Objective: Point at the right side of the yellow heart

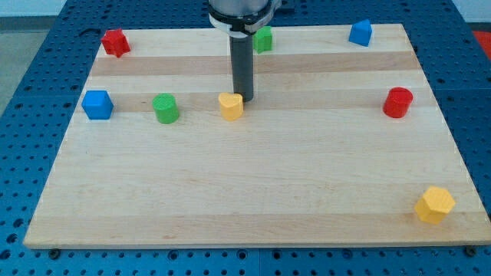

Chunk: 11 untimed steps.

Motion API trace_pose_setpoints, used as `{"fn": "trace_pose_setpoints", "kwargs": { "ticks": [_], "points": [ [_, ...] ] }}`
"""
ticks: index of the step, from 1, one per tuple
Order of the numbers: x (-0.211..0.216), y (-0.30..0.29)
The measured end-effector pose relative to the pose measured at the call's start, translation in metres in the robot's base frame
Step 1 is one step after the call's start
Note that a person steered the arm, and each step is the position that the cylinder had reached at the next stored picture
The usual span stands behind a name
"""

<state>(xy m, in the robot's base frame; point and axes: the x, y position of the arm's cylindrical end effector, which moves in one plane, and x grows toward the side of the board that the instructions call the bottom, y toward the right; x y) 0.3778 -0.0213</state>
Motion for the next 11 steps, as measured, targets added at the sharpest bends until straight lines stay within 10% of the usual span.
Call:
{"fn": "trace_pose_setpoints", "kwargs": {
  "ticks": [11],
  "points": [
    [0.017,0.020]
  ]
}}
